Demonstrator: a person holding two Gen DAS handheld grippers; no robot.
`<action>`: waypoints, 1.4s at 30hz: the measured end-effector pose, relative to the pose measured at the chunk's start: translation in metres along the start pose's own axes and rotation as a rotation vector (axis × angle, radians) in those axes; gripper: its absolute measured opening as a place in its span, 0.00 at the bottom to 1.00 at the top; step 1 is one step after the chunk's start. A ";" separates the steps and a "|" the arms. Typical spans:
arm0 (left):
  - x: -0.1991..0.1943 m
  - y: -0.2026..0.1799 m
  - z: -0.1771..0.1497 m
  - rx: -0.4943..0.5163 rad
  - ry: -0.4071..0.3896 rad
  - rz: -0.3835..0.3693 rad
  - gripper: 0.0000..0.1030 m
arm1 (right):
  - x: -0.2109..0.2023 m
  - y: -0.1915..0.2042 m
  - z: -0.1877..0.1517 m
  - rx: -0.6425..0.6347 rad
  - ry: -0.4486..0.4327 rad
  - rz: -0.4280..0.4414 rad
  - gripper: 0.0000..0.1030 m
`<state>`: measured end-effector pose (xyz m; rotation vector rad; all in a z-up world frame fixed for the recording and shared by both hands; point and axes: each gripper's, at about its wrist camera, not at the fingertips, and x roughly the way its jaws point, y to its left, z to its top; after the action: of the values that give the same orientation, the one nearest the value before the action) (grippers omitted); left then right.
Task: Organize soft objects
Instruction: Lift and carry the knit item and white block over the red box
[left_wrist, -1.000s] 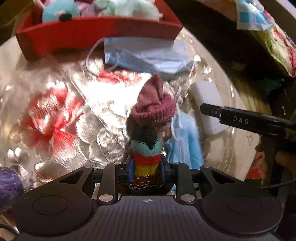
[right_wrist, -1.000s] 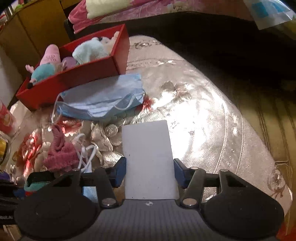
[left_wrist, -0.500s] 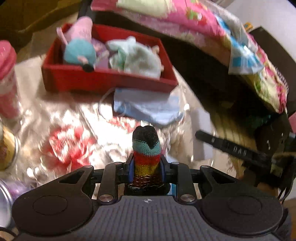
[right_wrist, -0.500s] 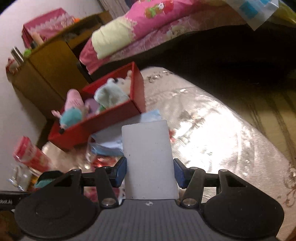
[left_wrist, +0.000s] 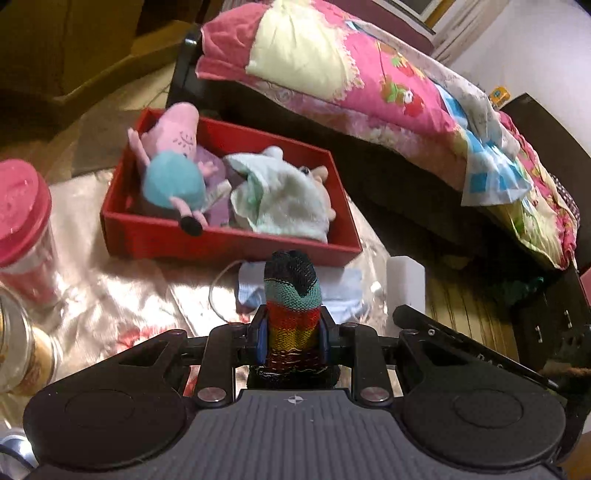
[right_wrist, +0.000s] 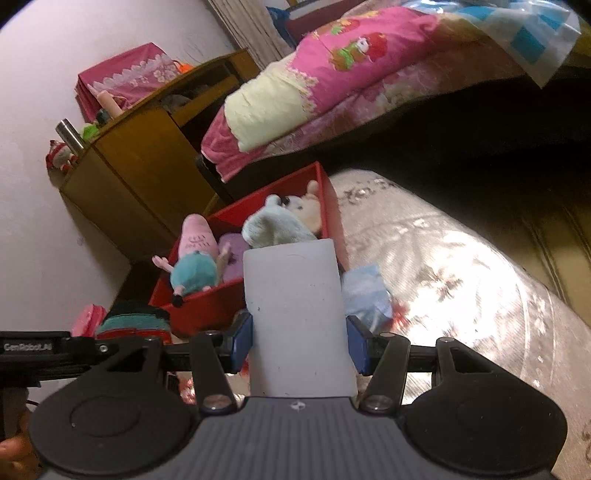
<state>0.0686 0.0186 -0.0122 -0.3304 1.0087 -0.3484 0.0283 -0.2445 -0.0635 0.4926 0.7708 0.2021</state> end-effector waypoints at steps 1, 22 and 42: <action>0.000 0.001 0.003 -0.004 -0.006 0.003 0.25 | 0.000 0.002 0.003 -0.002 -0.010 0.005 0.24; 0.007 0.006 0.056 -0.025 -0.111 0.068 0.25 | 0.020 0.031 0.044 -0.034 -0.089 0.089 0.24; 0.025 0.008 0.093 -0.024 -0.151 0.102 0.25 | 0.042 0.045 0.078 -0.081 -0.131 0.090 0.24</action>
<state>0.1618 0.0249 0.0116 -0.3207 0.8788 -0.2155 0.1135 -0.2185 -0.0194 0.4594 0.6106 0.2811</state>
